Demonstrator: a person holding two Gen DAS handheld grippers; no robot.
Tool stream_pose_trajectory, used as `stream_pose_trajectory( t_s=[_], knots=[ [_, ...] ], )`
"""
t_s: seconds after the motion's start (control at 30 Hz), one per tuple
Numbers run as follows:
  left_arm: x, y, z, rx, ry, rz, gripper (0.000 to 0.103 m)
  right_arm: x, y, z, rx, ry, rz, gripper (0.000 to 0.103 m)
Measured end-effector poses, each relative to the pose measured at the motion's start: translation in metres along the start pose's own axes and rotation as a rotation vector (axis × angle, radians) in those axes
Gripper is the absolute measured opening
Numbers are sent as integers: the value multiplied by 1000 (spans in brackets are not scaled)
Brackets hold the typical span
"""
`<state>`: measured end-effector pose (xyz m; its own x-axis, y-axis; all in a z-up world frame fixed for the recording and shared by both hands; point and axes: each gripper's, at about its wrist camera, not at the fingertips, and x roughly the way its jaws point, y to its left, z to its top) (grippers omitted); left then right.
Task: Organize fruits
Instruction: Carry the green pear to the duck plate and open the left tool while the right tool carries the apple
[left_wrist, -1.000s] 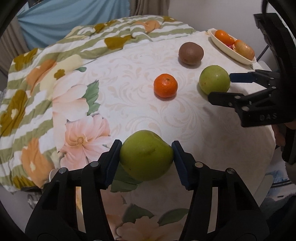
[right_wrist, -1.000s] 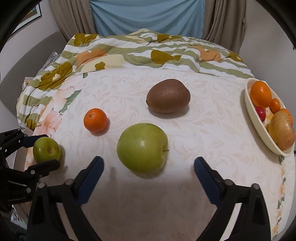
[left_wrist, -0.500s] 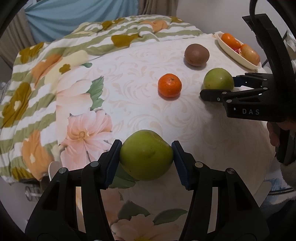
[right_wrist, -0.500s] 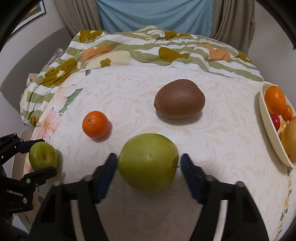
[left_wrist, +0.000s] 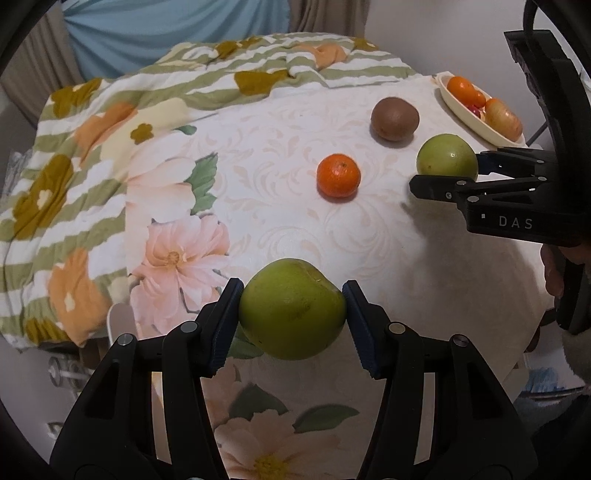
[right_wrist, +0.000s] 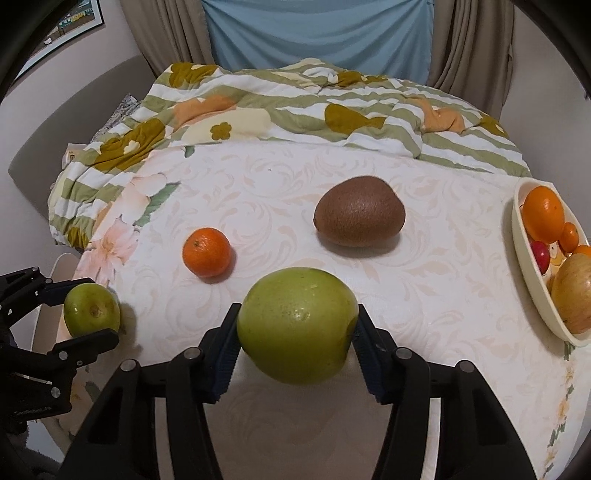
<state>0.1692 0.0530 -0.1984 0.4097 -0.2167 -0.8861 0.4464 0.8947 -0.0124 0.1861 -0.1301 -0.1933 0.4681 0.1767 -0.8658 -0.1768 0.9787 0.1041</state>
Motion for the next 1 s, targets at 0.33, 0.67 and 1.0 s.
stream_pose_trajectory(
  t_s=[0.33, 0.67, 1.0],
  knots=[
    [-34, -21, 23, -6, -55, 37, 62, -39, -13, 5, -10, -43, 20, 53],
    [-63, -68, 61, 12, -119, 56, 62, -91, -55, 9, 2, -95, 15, 53],
    [-62, -140, 120, 10, -174, 47, 62, -132, -137, 14, 22, -137, -6, 53]
  ],
)
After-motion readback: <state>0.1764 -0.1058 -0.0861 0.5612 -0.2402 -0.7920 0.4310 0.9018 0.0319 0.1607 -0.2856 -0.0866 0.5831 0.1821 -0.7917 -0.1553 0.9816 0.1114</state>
